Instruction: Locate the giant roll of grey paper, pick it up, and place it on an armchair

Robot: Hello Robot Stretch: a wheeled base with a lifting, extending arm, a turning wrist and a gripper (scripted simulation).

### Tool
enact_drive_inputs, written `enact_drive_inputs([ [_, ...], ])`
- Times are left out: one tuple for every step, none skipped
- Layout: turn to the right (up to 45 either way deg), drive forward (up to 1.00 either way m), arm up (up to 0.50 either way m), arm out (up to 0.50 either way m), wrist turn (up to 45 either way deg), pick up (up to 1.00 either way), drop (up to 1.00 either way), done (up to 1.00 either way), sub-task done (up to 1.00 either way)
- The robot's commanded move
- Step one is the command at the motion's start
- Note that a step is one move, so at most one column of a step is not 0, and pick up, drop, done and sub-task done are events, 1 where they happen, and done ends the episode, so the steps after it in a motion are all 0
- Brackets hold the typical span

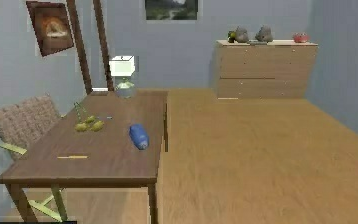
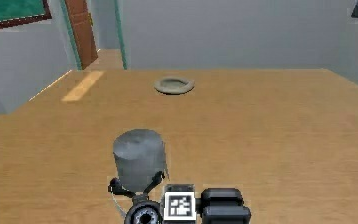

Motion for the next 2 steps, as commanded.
enact_drive_inputs([
  [-45.0,0.0,0.0,0.0,0.0,0.0,0.0,0.0,0.0],
  [-45.0,0.0,0.0,0.0,0.0,0.0,0.0,0.0,0.0],
])
